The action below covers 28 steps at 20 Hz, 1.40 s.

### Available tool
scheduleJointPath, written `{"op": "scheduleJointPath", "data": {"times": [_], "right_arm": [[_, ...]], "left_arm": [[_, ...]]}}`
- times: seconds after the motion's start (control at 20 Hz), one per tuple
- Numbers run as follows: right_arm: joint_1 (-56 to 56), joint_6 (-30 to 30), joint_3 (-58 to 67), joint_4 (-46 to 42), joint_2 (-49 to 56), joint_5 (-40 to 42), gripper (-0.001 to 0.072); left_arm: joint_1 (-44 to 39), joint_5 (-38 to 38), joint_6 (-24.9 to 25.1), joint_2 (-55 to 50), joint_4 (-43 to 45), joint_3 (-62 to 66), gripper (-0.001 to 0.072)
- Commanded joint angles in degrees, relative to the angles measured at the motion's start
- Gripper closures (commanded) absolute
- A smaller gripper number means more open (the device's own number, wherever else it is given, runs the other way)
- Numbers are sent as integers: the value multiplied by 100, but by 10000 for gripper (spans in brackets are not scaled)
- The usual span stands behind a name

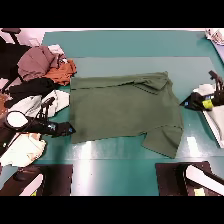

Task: Fold the shirts.

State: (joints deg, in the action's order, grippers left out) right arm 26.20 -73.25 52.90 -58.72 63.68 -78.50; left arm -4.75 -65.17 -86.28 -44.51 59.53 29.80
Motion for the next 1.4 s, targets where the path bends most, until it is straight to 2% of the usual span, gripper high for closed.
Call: {"op": "scheduleJointPath", "data": {"times": [0.0, 0.05, 0.2, 0.35, 0.4, 0.45, 0.5, 0.7, 0.75, 0.8, 1.1, 1.15, 1.2, 1.3, 1.35], "right_arm": [[7, 22, -807, -284, -616, 118, 321], [7, 22, -953, -284, -726, 168, 321], [7, -26, -1161, -284, -1008, 208, 321], [7, -133, -1152, -269, -1167, 188, 321], [7, -155, -1152, -267, -1202, 188, 321], [7, -201, -1152, -273, -1233, 179, 321], [7, -232, -1152, -275, -1257, 151, 321], [7, -273, -1141, -284, -1283, -57, 309], [9, -289, -1139, -367, -1283, -133, 144], [7, -361, -1139, -566, -1283, -186, 30], [9, -549, -1150, -1488, -1276, -179, 30], [20, -605, -1158, -1635, -1276, -153, 30], [79, -623, -1156, -1626, -1244, -144, 30], [264, -634, -1158, -1585, -1027, -229, 30], [339, -638, -1158, -1576, -868, -339, 30]], "left_arm": [[2, -107, -98, 55, 769, -195, 147], [2, -83, -87, 55, 879, -195, 95], [2, 70, 122, 52, 935, -212, 97], [2, 629, 155, 46, 820, -334, 98], [2, 796, 466, 31, 535, -382, 99], [2, 855, 885, -35, 197, -411, 162], [2, 863, 1213, -122, 7, -422, 281], [2, 944, 1456, -763, -195, -426, 284], [2, 887, 1628, -916, -354, -428, 283], [2, 837, 1792, -1045, -514, -428, 283], [2, 953, 1934, -1178, -962, -426, 288], [2, 935, 1934, -1178, -1012, -424, 348], [2, 909, 1963, -1178, -1040, -420, 467], [2, 881, 1969, -1176, -1176, -420, 501], [2, 848, 1969, -1176, -1213, -385, 636]]}}
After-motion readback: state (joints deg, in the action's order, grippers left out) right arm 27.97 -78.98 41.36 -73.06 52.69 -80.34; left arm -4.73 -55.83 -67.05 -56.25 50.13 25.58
